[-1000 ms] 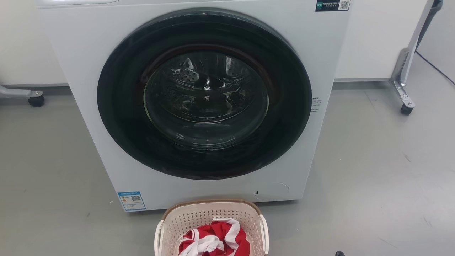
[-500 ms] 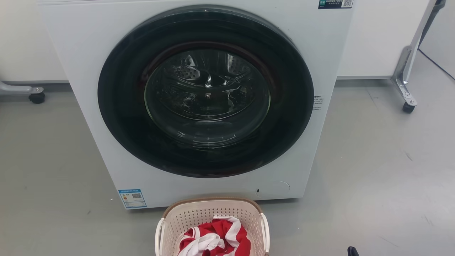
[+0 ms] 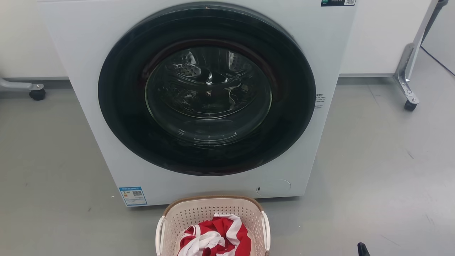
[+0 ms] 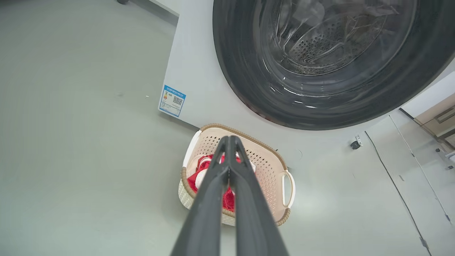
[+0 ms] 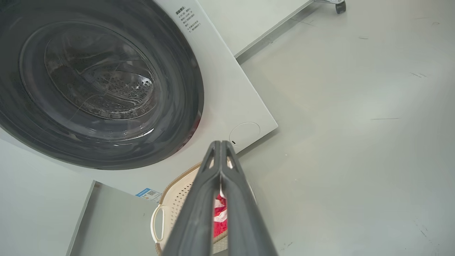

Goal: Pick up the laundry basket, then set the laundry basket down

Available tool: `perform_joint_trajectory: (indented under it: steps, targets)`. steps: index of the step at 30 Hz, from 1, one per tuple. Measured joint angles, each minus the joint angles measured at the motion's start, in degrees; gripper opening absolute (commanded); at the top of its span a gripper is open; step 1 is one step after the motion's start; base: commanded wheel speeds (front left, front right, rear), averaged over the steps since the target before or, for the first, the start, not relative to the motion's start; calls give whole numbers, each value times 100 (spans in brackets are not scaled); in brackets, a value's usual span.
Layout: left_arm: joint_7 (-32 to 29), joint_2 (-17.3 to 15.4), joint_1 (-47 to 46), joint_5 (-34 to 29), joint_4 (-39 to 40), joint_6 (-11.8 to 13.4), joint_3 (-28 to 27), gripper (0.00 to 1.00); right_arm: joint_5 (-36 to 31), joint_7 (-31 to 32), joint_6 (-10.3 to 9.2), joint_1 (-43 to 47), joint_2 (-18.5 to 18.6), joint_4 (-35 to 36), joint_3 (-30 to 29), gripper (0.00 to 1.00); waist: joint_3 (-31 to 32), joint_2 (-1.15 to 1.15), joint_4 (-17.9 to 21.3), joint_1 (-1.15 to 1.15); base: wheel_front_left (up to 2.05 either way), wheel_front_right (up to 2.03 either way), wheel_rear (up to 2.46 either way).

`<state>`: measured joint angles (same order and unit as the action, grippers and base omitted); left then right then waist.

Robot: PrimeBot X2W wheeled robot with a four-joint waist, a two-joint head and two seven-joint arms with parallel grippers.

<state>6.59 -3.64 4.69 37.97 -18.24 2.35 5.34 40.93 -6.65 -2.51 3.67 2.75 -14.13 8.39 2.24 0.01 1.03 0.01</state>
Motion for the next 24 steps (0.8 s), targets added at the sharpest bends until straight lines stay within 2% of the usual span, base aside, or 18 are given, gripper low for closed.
perform_joint_trajectory:
  steps: [24]
  targets:
    - [-508,34,-337,2002,29,-374,-404,0,1894,514,357,-343,-10,-109,-604,0,-89,0,-39,0,0,0,0]
